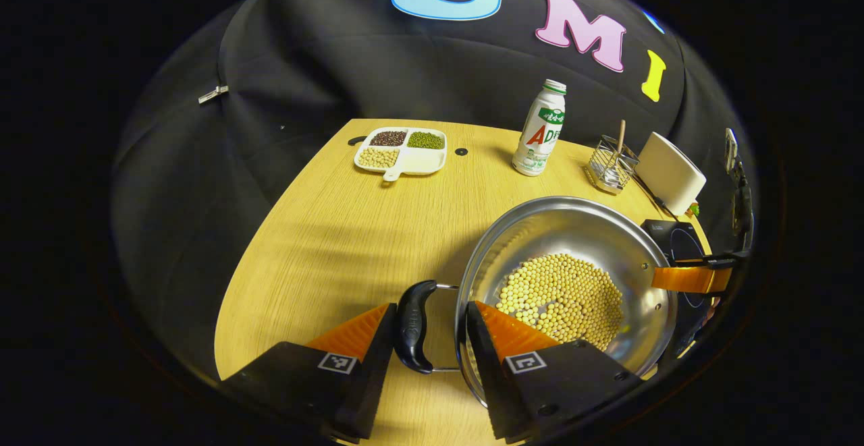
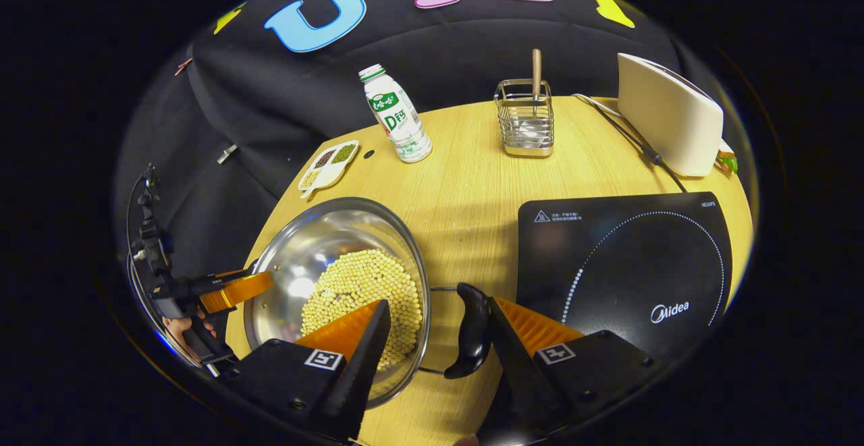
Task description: First push the handle of the pot to place it horizontally, then grasp the pot with both hands and set it on the induction cooktop.
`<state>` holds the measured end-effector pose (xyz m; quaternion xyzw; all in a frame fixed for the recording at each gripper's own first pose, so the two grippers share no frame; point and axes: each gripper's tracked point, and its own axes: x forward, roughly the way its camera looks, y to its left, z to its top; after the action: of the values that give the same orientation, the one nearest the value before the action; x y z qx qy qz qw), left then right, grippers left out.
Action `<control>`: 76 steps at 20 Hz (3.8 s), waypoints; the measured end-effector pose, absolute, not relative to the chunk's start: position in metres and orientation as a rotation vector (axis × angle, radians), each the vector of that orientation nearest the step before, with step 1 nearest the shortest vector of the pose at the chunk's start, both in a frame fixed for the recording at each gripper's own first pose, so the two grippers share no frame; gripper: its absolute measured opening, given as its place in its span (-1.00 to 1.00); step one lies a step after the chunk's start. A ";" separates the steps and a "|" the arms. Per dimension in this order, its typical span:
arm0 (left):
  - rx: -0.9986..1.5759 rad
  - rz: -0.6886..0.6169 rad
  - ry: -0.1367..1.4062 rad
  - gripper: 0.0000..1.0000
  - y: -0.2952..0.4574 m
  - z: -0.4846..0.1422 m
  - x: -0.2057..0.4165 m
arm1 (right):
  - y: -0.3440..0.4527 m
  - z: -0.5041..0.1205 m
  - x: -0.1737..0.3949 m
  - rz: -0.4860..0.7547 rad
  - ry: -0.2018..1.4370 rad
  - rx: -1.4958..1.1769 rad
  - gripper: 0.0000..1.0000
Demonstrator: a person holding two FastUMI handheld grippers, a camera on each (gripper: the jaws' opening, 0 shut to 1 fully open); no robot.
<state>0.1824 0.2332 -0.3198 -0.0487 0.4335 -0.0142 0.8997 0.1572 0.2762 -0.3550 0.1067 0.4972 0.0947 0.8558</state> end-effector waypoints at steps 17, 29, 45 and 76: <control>-0.070 -0.018 0.896 0.10 0.247 -0.323 0.184 | 0.282 -0.381 0.169 0.142 1.089 0.098 0.06; -0.021 -0.029 0.853 0.05 0.197 -0.259 0.174 | 0.232 -0.320 0.164 0.153 1.064 0.128 -0.03; 0.026 -0.230 0.856 0.05 -0.039 -0.238 0.191 | -0.002 -0.282 0.136 -0.041 1.045 0.168 0.05; 0.115 -0.240 0.697 0.99 -0.092 -0.249 0.214 | -0.067 -0.298 0.129 -0.091 1.024 0.173 0.98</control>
<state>0.2137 -0.0922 -0.2492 0.0563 0.3406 -0.1172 0.9312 0.1289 -0.0673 -0.2978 0.0824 0.4889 -0.0435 0.8673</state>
